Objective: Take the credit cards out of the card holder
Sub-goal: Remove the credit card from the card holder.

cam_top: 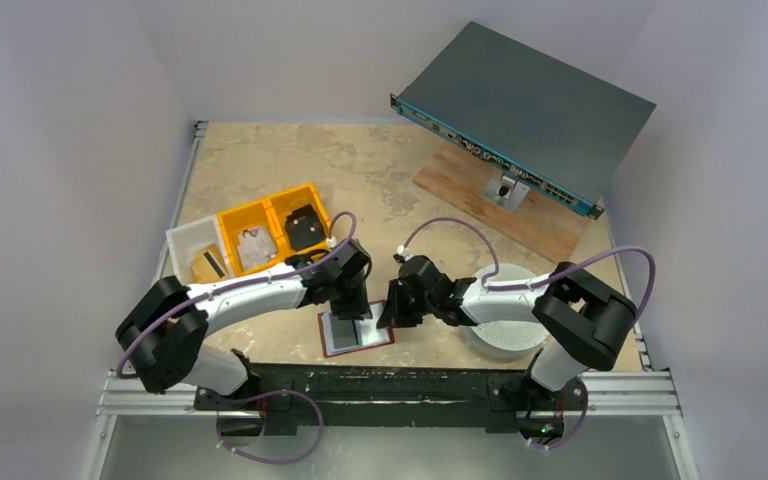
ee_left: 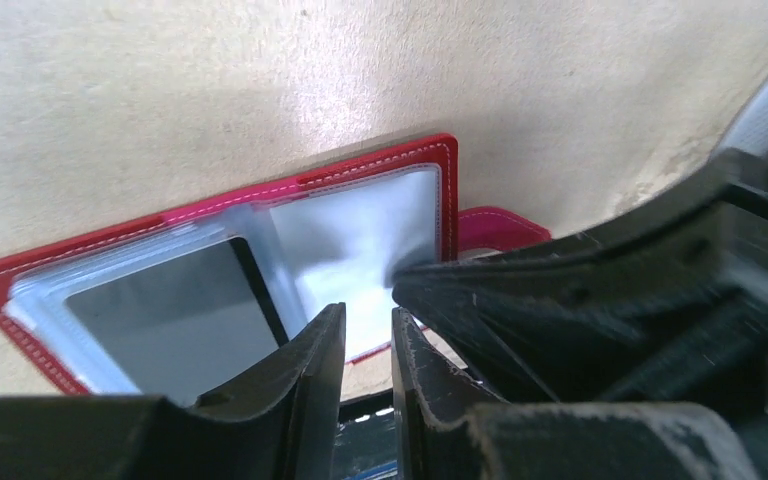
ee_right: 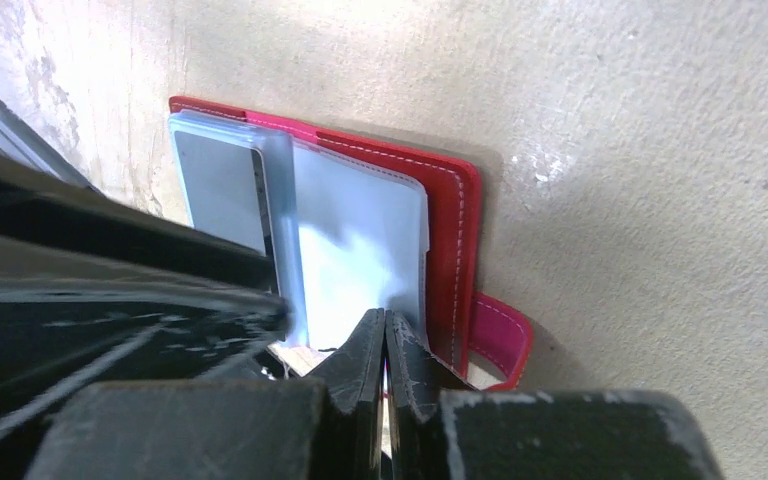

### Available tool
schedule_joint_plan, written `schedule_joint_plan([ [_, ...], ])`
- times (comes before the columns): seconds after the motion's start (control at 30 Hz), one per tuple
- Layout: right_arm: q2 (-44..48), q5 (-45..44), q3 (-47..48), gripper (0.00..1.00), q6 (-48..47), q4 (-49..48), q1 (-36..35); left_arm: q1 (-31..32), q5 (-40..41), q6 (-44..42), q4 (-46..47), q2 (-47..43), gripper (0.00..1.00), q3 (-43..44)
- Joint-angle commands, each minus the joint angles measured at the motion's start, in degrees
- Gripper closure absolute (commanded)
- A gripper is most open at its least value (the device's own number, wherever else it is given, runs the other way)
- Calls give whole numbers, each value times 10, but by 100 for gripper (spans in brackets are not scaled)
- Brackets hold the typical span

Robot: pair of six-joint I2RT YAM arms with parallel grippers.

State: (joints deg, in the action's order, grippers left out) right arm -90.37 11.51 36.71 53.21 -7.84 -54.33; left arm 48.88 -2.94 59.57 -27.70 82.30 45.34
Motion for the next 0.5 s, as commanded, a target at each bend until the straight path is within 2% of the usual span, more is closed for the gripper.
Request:
schedule_joint_plan([
  [0.0, -2, -10, -15, 100, 15, -35, -3, -15, 40, -29, -44, -66, 76, 12],
  [0.1, -5, 1, -20, 96, 15, -51, -2, -24, 63, -38, -74, -110, 76, -14],
  [0.3, 2, 12, 5, 83, 2, -53, -19, -37, 100, -35, -108, -174, 77, -81],
  [0.47, -11, 10, 40, 79, -8, -39, -40, -49, 88, -29, -77, -195, 79, -127],
])
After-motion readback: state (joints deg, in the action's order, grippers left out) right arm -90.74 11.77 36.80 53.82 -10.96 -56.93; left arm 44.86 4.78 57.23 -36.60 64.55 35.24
